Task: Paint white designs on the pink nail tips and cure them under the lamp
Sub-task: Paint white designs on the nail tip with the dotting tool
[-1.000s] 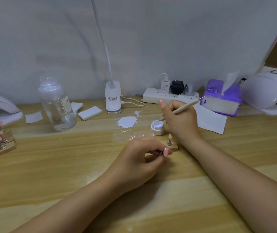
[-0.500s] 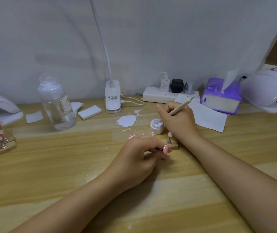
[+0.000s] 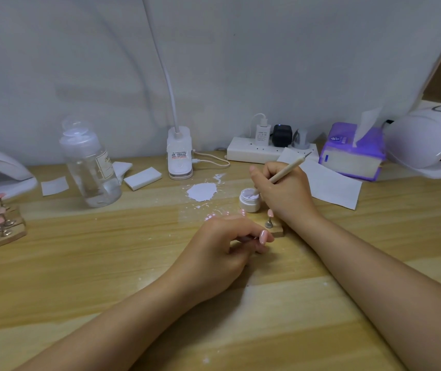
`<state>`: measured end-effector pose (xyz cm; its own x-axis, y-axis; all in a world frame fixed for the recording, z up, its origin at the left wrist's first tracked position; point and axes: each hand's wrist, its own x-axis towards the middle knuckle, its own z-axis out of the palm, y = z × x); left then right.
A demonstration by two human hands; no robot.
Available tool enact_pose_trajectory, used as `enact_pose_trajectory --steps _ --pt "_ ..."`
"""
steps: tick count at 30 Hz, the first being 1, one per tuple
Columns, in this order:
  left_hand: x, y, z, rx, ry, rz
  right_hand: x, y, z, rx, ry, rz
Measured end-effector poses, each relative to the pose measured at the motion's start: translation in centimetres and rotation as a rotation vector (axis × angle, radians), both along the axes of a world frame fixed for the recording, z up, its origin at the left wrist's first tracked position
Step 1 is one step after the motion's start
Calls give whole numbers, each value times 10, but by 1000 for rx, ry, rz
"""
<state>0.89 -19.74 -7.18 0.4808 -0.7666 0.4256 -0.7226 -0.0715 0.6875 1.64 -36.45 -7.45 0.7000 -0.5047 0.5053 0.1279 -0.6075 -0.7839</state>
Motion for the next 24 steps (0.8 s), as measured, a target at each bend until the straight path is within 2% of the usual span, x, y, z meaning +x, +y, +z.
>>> enact_pose_trajectory --steps 24 --pt "0 -1 0 -13 -26 11 -1 1 1 45 -9 42"
